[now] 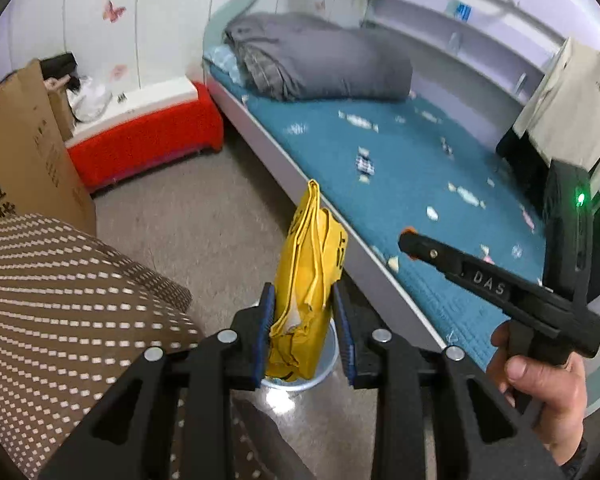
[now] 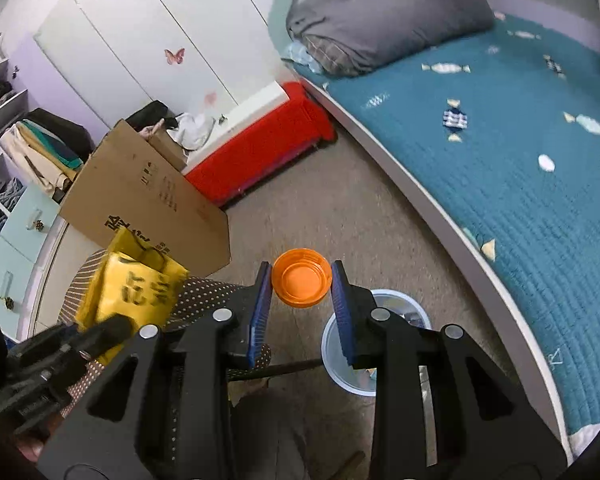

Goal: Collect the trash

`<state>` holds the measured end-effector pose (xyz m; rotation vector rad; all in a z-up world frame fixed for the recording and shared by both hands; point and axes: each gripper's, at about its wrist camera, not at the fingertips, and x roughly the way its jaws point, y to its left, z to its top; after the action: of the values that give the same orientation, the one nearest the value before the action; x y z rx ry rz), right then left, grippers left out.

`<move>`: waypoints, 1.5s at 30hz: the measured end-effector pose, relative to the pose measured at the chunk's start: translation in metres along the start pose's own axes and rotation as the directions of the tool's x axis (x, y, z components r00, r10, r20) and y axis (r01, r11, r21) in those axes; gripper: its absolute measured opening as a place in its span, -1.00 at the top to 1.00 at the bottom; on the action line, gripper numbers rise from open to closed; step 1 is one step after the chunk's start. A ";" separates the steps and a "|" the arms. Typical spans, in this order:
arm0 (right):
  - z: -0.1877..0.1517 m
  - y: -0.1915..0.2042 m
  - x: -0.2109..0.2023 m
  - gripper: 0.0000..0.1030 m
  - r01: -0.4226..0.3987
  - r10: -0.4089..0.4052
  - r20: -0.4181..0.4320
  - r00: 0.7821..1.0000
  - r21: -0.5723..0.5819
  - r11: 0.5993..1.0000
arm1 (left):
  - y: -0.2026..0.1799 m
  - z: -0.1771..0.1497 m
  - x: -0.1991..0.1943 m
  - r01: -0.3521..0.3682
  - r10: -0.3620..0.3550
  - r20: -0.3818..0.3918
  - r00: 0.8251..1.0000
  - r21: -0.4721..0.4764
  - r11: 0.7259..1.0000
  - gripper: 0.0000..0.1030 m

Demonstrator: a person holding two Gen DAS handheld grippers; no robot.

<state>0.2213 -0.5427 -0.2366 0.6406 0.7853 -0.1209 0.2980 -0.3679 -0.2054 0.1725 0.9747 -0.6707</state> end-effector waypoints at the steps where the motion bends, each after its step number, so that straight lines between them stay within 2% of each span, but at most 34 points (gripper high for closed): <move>1: -0.001 -0.003 0.007 0.42 -0.004 0.004 -0.014 1.000 0.012 1.000 | 0.000 0.000 0.007 -0.006 0.007 -0.018 1.000 0.006 1.000 0.46; 7: -0.003 -0.019 0.035 0.42 -0.016 0.020 -0.068 0.998 0.059 0.998 | 0.001 0.002 0.044 -0.029 0.036 -0.118 0.992 0.056 0.998 0.44; 10: -0.004 -0.029 0.051 0.41 -0.024 0.033 -0.101 0.994 0.088 0.996 | -0.001 0.005 0.062 -0.016 0.030 -0.176 0.984 0.081 0.997 0.30; 11: -0.006 -0.035 0.059 0.31 -0.033 0.045 -0.115 0.992 0.111 0.993 | -0.002 0.006 0.066 0.002 0.016 -0.206 0.978 0.086 0.996 0.08; 12: -0.007 -0.040 0.065 -0.13 -0.031 0.047 -0.122 0.991 0.130 0.991 | -0.005 0.007 0.070 0.008 0.016 -0.233 0.972 0.100 0.995 -0.11; 13: -0.010 -0.046 0.071 -0.31 -0.024 0.045 -0.132 0.990 0.154 0.988 | -0.006 0.008 0.072 0.002 0.023 -0.238 0.971 0.107 0.994 -0.49; 14: -0.014 -0.054 0.079 -0.38 -0.025 0.054 -0.154 0.987 0.185 0.982 | -0.005 0.009 0.070 -0.017 0.042 -0.228 0.973 0.108 0.994 -0.66; 16: -0.023 -0.068 0.089 -0.40 -0.034 0.083 -0.181 0.980 0.257 0.966 | -0.005 0.010 0.065 -0.049 0.070 -0.191 0.979 0.109 0.993 -0.71; 18: -0.030 -0.076 0.090 -0.69 -0.037 0.093 -0.178 0.980 0.299 0.954 | -0.001 0.010 0.059 -0.067 0.082 -0.168 0.982 0.091 0.994 -0.74; 20: -0.035 -0.081 0.086 -0.87 -0.036 0.094 -0.168 0.981 0.321 0.947 | 0.001 0.009 0.053 -0.080 0.090 -0.143 0.986 0.075 0.994 -0.74; 24: -0.039 -0.083 0.071 -0.88 0.006 0.048 -0.164 0.985 0.313 0.950 | 0.003 0.006 0.029 -0.104 0.107 -0.064 0.992 0.050 0.993 -0.77; 28: -0.037 -0.073 0.049 -0.88 0.034 0.008 -0.146 0.989 0.281 0.959 | 0.003 0.000 0.003 -0.081 0.081 0.005 0.997 0.032 0.996 -0.79; 31: -0.034 -0.058 0.031 -0.88 0.064 -0.033 -0.129 0.991 0.244 0.968 | 0.005 -0.008 -0.027 -0.075 0.073 0.064 0.995 0.021 0.997 -0.81; 34: -0.032 -0.039 0.006 -0.88 0.060 -0.041 -0.095 0.995 0.199 0.978 | 0.008 -0.016 -0.054 -0.079 0.077 0.119 0.990 0.007 0.997 -0.84; 38: -0.033 0.006 -0.035 -0.88 0.044 -0.041 -0.027 0.999 0.113 0.993 | 0.013 -0.030 -0.095 -0.111 0.107 0.188 0.976 0.007 0.994 -0.85; 40: -0.036 0.026 -0.055 -0.88 0.045 -0.046 0.007 0.999 0.069 0.997 | 0.016 -0.040 -0.117 -0.167 0.160 0.227 0.961 0.012 0.986 -0.85; 43: -0.040 0.055 -0.083 -0.88 0.048 -0.048 0.052 0.997 0.015 0.999 | 0.020 -0.055 -0.149 -0.267 0.255 0.291 0.922 0.004 0.964 -0.85; 44: -0.043 0.066 -0.094 -0.88 0.049 -0.049 0.070 0.996 -0.004 0.999 | 0.021 -0.061 -0.160 -0.315 0.301 0.310 0.902 -0.004 0.949 -0.85; 45: -0.047 0.077 -0.104 -0.88 0.053 -0.051 0.088 0.995 -0.022 0.998 | 0.022 -0.065 -0.169 -0.338 0.323 0.317 0.892 -0.007 0.941 -0.85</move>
<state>0.1440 -0.4671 -0.1517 0.5880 0.7185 -0.1851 0.2009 -0.2473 -0.1094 0.2593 0.6013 -0.3906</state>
